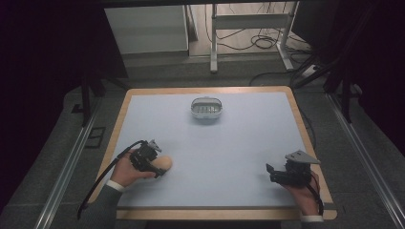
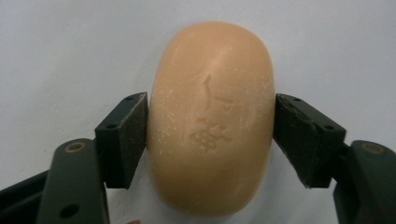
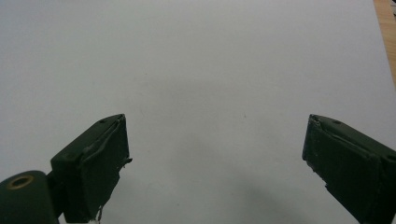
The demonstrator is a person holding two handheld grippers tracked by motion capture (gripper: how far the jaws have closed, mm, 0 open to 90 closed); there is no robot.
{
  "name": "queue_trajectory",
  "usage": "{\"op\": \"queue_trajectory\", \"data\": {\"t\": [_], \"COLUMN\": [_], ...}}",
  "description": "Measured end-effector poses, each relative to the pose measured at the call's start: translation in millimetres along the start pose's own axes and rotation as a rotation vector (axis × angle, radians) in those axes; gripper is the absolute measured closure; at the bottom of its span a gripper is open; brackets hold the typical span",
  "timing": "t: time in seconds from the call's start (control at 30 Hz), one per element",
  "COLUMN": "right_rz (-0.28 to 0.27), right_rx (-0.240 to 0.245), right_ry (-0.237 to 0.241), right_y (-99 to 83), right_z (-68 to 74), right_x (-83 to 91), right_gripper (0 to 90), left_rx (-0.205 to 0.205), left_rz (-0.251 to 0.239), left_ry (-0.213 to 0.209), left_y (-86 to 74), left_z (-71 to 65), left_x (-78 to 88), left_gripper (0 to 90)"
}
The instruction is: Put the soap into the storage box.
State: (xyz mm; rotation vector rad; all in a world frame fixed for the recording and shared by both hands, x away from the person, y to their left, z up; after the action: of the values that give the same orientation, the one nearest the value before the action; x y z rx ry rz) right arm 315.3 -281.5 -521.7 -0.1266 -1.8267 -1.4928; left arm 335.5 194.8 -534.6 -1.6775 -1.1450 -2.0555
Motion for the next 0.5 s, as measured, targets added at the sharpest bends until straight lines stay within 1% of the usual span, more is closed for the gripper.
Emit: {"op": "queue_trajectory", "data": {"t": [0.07, 0.23, 0.5], "right_rz": [0.004, 0.004, 0.001], "right_rx": [0.002, 0.0, -0.005], "right_ry": [-0.002, -0.006, -0.013], "right_y": [-0.1, -1.1, -0.9], "right_z": [0.2, -1.1, -1.9], "right_x": [-0.1, -1.1, 0.0], "right_gripper": [6.9, 6.9, 7.1], "left_rx": [-0.001, 0.005, 0.008], "left_rz": [0.0, -0.006, -0.02], "left_ry": [-0.001, 0.011, 0.007], "left_y": [0.1, 0.2, 3.1], "left_z": [0.0, -0.2, 2.0], "left_x": [0.4, 0.6, 5.2], "left_gripper": [31.6, 32.3, 32.5]}}
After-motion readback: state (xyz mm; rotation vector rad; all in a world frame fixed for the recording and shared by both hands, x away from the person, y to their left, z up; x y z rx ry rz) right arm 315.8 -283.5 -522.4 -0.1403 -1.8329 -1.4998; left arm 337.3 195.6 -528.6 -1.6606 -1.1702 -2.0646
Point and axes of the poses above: each handheld gripper's, and its own axes: x roughly backward along the jaws, y roughly out of its top, z roughly to its left, the point moved 2 cm from there along -x, roughly forward along the jaws, and after that the axes turned 5 degrees about y, right-handed, at the moved point
